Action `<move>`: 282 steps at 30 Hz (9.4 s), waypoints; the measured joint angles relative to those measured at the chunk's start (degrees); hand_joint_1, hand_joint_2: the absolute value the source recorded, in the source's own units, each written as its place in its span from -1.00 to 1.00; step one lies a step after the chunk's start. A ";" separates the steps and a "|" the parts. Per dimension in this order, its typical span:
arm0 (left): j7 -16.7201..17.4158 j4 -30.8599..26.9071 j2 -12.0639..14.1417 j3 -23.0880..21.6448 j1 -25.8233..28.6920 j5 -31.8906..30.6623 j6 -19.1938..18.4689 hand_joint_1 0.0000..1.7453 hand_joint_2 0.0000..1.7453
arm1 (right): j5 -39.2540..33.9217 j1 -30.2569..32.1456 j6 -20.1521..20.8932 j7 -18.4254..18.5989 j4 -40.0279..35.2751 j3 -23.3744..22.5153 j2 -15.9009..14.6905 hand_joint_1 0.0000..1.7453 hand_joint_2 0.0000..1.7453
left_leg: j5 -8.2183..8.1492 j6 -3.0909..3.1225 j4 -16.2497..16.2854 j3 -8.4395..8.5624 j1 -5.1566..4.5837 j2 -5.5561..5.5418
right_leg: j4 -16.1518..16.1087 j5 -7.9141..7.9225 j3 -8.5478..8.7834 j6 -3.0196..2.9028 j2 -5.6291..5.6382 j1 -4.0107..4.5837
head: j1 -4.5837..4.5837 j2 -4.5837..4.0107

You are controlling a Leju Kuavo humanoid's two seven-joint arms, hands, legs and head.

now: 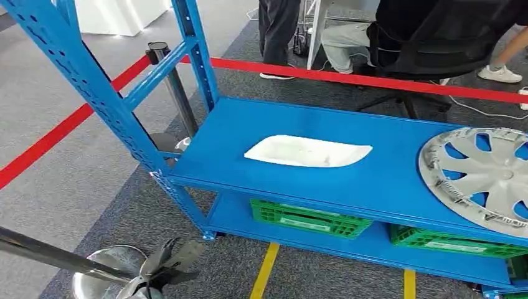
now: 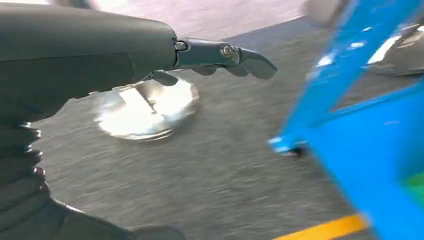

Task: Take the parts from the cabinet and place them on the table.

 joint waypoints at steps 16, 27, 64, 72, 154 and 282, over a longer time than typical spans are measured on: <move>8.42 3.39 2.84 15.75 4.96 19.00 5.63 -1.00 1.00 | -1.35 0.40 -1.29 0.11 0.00 -0.57 0.00 -1.00 1.00 | -0.02 0.01 0.00 -0.04 0.00 0.01 | -0.04 -0.02 0.05 0.02 0.00 0.00 | -0.02 0.00; -6.87 3.19 6.25 29.02 4.68 28.23 11.97 -1.00 1.00 | -1.25 0.42 -1.64 -0.11 -0.02 -0.70 -0.24 -1.00 1.00 | 0.00 -0.01 0.00 0.04 0.02 0.02 | -0.04 -0.01 0.05 0.00 0.03 0.03 | 0.00 0.00; -23.94 -73.14 -3.59 55.01 11.18 24.94 -4.11 -1.00 1.00 | -1.53 0.39 -1.53 -0.09 -0.04 -2.05 -0.57 -1.00 1.00 | 0.00 -0.01 -0.01 0.01 0.04 0.03 | -0.07 -0.01 0.12 -0.02 0.01 0.05 | 0.00 0.00; -23.94 -80.31 -5.97 48.69 13.72 18.92 -3.83 -1.00 1.00 | -1.70 0.26 -1.27 -0.11 -0.04 -2.19 -0.31 -1.00 1.00 | -0.01 -0.01 0.00 0.04 0.02 0.02 | -0.10 0.00 0.17 0.00 0.01 0.03 | -0.02 0.00; -5.36 -73.25 31.41 -46.78 -12.50 -11.02 -0.11 -1.00 1.00 | 1.88 -2.88 2.60 1.99 -0.04 2.49 0.81 -1.00 1.00 | 0.29 0.00 0.00 0.03 0.01 0.02 | -0.16 0.31 0.07 -0.02 0.04 0.03 | 0.00 0.00; -6.52 -20.57 19.85 -54.82 -41.81 -4.40 -4.96 -1.00 1.00 | 3.65 -6.20 4.44 3.78 -0.04 10.99 2.30 -1.00 1.00 | 1.35 -0.68 -0.59 -0.61 0.17 0.81 | -0.44 1.49 -1.00 -0.72 0.82 0.16 | 0.00 0.00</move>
